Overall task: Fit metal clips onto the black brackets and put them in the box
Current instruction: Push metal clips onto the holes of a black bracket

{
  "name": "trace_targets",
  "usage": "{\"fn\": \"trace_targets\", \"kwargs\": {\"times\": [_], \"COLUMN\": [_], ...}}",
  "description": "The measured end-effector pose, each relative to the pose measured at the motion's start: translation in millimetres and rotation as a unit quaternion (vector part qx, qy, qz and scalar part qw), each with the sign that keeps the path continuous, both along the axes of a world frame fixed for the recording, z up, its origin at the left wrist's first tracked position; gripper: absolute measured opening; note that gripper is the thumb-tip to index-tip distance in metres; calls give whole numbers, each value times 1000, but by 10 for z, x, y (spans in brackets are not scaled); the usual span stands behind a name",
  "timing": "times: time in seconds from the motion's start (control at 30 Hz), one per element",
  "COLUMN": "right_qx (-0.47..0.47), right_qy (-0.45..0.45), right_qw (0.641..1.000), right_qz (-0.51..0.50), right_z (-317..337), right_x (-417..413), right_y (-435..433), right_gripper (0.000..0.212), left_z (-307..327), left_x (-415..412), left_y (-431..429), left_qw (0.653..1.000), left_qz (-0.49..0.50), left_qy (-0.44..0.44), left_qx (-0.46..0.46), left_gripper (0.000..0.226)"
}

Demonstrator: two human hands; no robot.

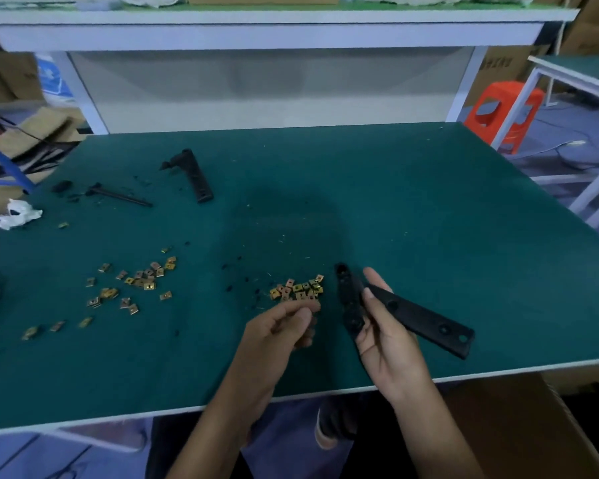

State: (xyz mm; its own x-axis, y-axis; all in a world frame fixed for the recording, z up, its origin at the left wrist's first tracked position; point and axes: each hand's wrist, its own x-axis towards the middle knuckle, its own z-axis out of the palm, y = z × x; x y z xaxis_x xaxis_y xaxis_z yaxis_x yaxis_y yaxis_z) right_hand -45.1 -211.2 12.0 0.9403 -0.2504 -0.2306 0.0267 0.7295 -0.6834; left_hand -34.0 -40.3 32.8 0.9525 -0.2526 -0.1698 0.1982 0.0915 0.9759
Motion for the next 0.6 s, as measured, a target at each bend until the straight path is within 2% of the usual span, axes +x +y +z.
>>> {"fn": "trace_targets", "kwargs": {"times": [0.2, 0.6], "right_qx": [29, 38], "right_qy": [-30, -43], "right_qw": [998, 995], "right_qz": [55, 78], "right_z": [80, 51], "right_x": [-46, -55], "right_y": [-8, -15], "right_gripper": [44, 35], "left_z": [72, 161], "left_x": [-90, -138], "left_y": [-181, -278], "left_qw": [994, 978], "left_qz": [25, 12], "left_qy": [60, 114], "left_qx": [-91, -175], "left_gripper": [16, 14]}}
